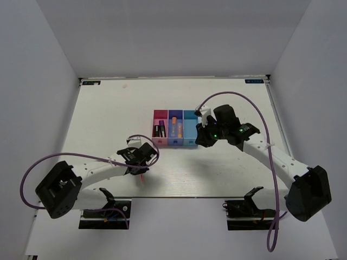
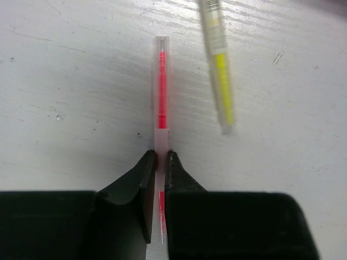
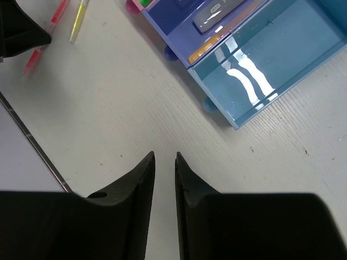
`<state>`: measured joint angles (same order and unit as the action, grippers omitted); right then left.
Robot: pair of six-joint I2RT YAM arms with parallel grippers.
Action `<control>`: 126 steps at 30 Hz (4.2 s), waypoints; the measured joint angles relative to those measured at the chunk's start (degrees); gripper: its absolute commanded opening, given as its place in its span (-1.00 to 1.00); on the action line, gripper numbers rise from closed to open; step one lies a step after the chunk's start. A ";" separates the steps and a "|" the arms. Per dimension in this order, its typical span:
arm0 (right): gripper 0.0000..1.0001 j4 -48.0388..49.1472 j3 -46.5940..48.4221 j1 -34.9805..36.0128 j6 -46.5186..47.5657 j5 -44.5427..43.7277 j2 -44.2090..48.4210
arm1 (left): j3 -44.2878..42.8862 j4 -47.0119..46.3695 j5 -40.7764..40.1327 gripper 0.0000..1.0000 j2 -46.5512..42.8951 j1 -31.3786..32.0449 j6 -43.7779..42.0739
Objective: Sort the stationery into containers
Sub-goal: Pick up the pen from the center of the board, then place the pen in the storage box, then pick up the pen from the center of the board.
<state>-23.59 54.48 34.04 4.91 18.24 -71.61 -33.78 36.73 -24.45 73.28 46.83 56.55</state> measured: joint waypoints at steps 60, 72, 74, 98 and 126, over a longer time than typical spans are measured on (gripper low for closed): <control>-0.36 2.71 -1.88 -16.90 -8.52 -21.62 3.41 | -45.94 -1.11 0.26 -0.47 23.96 2.89 -15.47; -0.33 2.73 -1.88 -17.18 -8.74 -19.67 3.43 | -23.96 3.02 3.45 -0.05 5.88 -19.30 2.58; -0.33 2.73 -1.88 -17.25 -8.83 -19.52 3.43 | -23.98 3.19 5.77 -0.05 9.40 -21.22 3.74; -0.33 2.71 -1.88 -19.30 -9.14 -19.28 2.75 | -37.09 10.86 13.40 -0.05 28.55 -24.76 6.62; -0.33 2.69 -1.88 -21.97 -10.78 -15.21 3.17 | -34.51 12.07 12.83 -0.36 32.65 -23.76 6.91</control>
<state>-20.91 52.60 12.08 -5.87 3.03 -68.45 -68.29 48.80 -11.62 105.93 23.07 63.46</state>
